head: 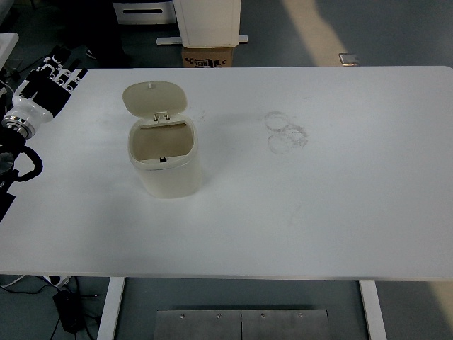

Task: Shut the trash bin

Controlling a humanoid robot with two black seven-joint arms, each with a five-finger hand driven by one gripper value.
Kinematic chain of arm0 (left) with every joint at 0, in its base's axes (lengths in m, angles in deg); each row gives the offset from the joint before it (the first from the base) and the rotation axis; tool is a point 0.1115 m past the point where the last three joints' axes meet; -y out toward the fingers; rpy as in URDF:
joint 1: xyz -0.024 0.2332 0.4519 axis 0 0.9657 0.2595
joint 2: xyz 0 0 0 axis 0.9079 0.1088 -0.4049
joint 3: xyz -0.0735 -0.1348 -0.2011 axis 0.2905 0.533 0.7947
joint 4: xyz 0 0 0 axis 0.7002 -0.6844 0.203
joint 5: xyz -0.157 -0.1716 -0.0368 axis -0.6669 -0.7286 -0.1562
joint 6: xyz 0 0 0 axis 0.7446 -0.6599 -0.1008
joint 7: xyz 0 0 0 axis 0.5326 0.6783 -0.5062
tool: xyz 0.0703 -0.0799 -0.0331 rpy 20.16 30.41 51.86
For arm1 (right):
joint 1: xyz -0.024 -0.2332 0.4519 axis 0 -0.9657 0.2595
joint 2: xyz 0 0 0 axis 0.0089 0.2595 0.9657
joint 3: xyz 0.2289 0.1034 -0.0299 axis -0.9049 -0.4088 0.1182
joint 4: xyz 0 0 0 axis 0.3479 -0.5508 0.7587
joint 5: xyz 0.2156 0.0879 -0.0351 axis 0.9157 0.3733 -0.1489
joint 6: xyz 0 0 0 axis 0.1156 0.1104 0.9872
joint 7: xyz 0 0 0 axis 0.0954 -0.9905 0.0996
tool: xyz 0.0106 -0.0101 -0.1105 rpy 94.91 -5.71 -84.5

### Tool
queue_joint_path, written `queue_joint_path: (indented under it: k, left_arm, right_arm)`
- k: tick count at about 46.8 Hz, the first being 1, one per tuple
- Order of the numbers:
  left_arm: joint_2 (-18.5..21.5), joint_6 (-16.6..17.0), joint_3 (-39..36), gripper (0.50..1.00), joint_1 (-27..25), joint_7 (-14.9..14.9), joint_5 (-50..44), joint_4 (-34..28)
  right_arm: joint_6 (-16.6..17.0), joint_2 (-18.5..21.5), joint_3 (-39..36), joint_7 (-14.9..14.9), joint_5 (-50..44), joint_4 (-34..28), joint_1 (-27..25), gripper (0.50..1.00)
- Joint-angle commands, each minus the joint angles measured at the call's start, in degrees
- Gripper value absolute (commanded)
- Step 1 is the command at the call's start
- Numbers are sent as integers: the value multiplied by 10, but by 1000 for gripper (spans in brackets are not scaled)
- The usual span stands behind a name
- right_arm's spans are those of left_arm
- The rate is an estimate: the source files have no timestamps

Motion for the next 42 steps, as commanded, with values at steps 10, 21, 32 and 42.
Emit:
queue_joint_path:
  k: [10,21,32,42]
  left_arm:
    - [-3,15,-1,1000,-4,0,1,0]
    - [0,18,0,1000,-10,0,-1,0]
    - [1,18,-3,1000,-5,0,1,-1]
    - [7,31,-1,1000,-10,0,2,0]
  right_arm:
    - [0,0,0,0,0,-1,-1,991]
    - [0,0,0,0,0,0,0,991]
    - [0,0,0,0,1,0,0,991]
    - [0,0,0,0,0,0,-1,991]
